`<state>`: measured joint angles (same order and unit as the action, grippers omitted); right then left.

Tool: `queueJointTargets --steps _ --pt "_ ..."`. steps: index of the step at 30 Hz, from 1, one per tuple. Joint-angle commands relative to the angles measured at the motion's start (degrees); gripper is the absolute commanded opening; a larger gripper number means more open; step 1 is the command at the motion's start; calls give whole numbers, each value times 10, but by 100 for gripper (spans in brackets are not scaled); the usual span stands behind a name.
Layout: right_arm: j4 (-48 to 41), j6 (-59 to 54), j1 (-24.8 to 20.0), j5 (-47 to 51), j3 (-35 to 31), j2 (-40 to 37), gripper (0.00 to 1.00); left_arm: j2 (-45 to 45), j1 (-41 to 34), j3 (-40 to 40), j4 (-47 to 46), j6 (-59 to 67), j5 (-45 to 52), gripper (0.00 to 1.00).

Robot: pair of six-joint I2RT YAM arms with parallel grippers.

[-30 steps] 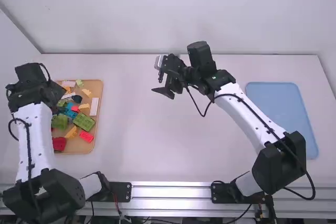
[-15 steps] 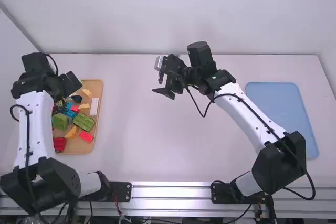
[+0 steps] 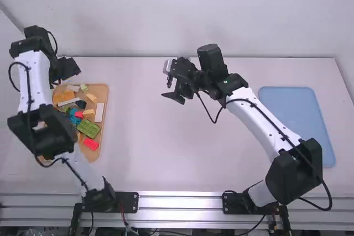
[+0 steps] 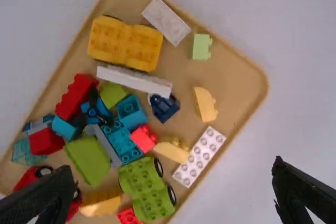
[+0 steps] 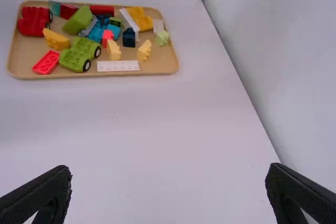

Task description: Assemble lego blocks to make yellow taxi

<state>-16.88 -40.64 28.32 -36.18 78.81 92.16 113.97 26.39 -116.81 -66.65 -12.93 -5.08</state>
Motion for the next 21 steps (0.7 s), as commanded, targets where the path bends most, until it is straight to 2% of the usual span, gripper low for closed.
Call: queueJointTargets --steps 1,3,7,13,21 --pt "0 1 -2 3 18 4 99 50 12 -63 -18 8 -21 99" --pt "0 1 -2 2 18 4 99 98 21 -106 -29 8 -18 99" --pt "0 1 -2 2 18 4 99 162 34 -142 -31 7 -16 99" --pt "0 1 0 2 18 4 99 223 55 -143 11 -9 13 99" --pt "-2 1 -1 2 18 4 99 258 70 -139 41 -147 2 99"
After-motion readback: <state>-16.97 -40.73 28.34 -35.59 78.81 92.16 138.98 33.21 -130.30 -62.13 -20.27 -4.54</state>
